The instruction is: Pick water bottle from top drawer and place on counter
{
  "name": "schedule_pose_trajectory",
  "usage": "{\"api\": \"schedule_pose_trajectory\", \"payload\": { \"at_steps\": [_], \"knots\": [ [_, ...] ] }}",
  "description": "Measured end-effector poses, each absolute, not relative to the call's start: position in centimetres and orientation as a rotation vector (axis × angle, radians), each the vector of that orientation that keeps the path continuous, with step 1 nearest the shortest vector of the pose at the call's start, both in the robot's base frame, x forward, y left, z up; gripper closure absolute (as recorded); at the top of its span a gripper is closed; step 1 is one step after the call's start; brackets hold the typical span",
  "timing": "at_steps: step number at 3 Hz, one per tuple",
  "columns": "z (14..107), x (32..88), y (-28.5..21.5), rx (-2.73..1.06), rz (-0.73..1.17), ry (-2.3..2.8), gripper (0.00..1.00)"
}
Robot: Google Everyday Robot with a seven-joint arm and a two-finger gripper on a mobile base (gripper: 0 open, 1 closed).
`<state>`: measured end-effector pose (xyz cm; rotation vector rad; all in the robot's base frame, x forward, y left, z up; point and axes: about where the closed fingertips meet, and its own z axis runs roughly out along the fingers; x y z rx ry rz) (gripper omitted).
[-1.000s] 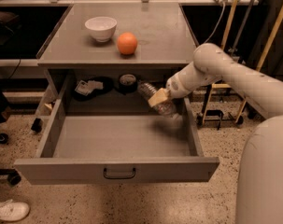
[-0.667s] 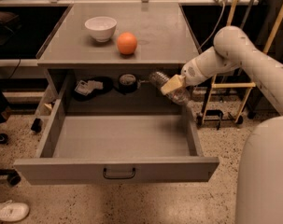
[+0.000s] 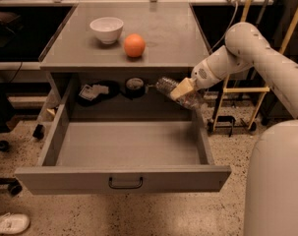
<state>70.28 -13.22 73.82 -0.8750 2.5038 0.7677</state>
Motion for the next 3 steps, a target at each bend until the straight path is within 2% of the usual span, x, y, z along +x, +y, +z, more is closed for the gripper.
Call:
{"api": "schedule_pose_trajectory", "payload": {
  "at_steps": [2, 3],
  "knots": [
    [77.8, 58.7, -21.4, -1.031, 0.582, 2.663, 1.0],
    [81.5, 57.4, -23.7, -0.913, 0.548, 2.628, 1.0]
  ]
}}
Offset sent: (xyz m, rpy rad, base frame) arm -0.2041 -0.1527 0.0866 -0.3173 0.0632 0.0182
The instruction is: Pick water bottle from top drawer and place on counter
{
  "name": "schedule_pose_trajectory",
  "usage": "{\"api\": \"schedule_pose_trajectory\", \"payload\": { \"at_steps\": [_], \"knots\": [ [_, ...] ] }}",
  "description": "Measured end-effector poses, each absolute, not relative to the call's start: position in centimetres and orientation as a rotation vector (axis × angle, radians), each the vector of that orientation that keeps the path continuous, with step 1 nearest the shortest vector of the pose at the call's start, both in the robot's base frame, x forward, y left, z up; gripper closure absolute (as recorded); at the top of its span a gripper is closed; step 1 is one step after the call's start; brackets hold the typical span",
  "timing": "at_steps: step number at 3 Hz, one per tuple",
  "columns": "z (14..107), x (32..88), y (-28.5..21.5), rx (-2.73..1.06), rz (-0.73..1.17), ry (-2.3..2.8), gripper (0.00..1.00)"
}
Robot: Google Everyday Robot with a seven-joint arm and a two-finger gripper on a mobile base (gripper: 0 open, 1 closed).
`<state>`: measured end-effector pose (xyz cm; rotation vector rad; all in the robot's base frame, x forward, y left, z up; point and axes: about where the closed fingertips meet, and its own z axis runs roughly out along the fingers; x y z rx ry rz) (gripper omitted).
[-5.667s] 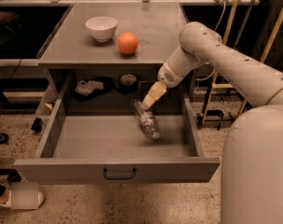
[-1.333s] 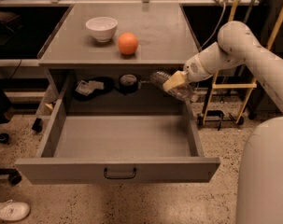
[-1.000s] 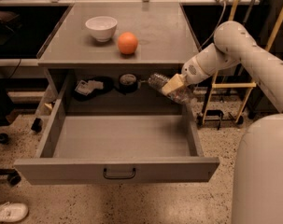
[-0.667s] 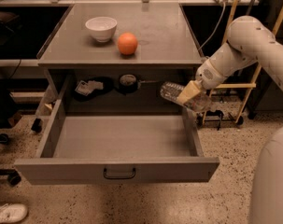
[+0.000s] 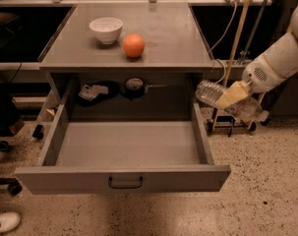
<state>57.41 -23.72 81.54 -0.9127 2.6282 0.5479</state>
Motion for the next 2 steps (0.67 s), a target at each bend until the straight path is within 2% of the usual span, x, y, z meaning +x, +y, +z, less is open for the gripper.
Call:
{"api": "schedule_pose_trajectory", "payload": {
  "at_steps": [1, 2],
  "knots": [
    [85.2, 60.4, -23.1, -0.784, 0.639, 2.616, 1.0],
    [85.2, 64.5, -19.8, -0.678, 0.783, 2.694, 1.0]
  ]
}}
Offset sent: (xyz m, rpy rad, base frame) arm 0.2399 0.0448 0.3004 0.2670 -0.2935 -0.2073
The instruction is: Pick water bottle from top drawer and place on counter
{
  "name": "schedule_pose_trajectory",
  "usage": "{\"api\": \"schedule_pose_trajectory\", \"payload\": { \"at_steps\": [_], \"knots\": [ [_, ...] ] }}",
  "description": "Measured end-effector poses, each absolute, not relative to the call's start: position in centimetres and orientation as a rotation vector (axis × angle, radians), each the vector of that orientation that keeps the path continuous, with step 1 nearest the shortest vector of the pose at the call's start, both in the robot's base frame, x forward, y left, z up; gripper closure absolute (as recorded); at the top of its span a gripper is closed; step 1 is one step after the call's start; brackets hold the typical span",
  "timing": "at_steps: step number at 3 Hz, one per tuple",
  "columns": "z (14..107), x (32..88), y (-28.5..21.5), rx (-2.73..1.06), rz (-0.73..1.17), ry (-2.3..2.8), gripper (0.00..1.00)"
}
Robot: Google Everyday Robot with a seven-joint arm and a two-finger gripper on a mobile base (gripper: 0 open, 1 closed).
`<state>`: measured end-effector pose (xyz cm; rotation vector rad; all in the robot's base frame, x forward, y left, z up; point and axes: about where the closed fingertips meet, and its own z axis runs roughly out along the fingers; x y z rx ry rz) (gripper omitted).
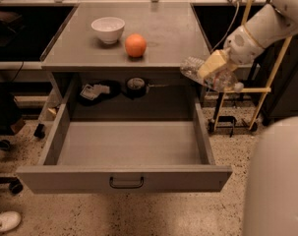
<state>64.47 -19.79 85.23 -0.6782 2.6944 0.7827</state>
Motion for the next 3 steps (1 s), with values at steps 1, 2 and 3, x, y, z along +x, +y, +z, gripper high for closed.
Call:
{"api": "schedule_pose_trajectory", "payload": {
  "at_steps": [1, 2, 3],
  "knots": [
    [85.8, 68.5, -16.2, -0.561, 0.855, 2.738, 1.0],
    [89.8, 72.4, -13.7, -0.456, 0.858, 2.632, 1.0],
    [92.0, 73.0, -13.2, -0.478, 0.837, 2.577, 1.0]
  ]
}}
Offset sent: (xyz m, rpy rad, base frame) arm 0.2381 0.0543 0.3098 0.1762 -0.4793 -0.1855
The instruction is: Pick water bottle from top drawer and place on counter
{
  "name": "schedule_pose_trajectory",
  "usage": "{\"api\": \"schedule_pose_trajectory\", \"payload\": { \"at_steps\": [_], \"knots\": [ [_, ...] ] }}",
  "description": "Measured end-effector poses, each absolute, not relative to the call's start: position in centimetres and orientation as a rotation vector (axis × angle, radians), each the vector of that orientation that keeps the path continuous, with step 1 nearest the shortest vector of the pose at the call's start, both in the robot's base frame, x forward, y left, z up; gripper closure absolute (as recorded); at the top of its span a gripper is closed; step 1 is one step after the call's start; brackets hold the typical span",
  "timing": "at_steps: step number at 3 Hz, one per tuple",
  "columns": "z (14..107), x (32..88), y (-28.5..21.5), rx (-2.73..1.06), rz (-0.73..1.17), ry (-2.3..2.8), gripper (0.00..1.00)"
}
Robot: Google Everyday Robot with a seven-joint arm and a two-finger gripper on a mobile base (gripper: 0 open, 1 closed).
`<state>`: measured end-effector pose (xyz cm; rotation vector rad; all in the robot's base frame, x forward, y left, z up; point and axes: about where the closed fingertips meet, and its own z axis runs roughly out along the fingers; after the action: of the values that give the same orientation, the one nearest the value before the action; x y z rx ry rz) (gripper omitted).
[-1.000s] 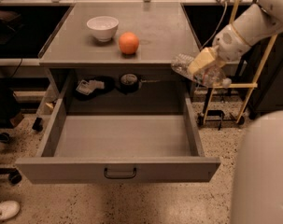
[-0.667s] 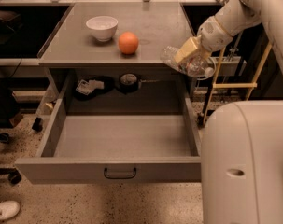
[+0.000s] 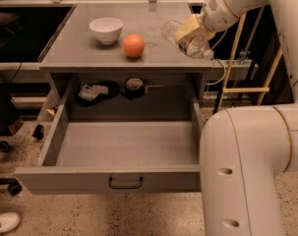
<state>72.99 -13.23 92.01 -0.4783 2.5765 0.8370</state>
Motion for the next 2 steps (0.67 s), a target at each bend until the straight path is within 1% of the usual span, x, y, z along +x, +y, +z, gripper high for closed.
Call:
{"api": "schedule_pose_trajectory", "payload": {
  "at_steps": [1, 2],
  "knots": [
    [91.1, 73.9, -12.5, -0.472, 0.849, 2.572, 1.0],
    [91.0, 77.7, -10.9, -0.377, 0.85, 2.494, 1.0]
  ]
}}
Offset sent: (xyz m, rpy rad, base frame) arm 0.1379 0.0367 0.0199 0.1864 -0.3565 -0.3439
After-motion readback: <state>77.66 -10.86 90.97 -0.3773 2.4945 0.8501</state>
